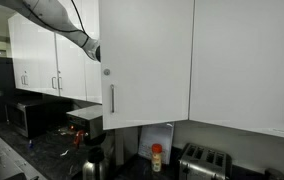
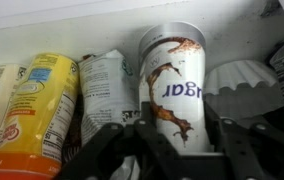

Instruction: Open the right cabinet door, take the container and put it in the cabinet, then close the cabinet door

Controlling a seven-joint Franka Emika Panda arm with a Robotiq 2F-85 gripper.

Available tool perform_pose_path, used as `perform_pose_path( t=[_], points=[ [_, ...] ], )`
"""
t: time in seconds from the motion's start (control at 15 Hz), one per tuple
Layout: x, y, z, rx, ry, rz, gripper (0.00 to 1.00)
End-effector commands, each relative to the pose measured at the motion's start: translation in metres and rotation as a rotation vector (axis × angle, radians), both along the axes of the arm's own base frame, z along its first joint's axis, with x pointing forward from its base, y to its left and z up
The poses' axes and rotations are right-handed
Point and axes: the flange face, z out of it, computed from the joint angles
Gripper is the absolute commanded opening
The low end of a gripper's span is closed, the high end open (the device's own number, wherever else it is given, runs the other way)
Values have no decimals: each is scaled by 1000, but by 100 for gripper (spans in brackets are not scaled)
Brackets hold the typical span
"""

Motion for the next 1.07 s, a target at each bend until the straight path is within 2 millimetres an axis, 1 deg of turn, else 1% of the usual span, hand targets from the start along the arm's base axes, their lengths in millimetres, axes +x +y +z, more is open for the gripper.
perform_pose_path(
  t=[0.0, 0.4, 1.0],
  points=[
    [0, -11, 12, 10, 4, 21, 24],
    [2, -16, 10, -2, 59, 58, 24],
    [13, -9, 12, -65, 122, 122, 24]
  ],
)
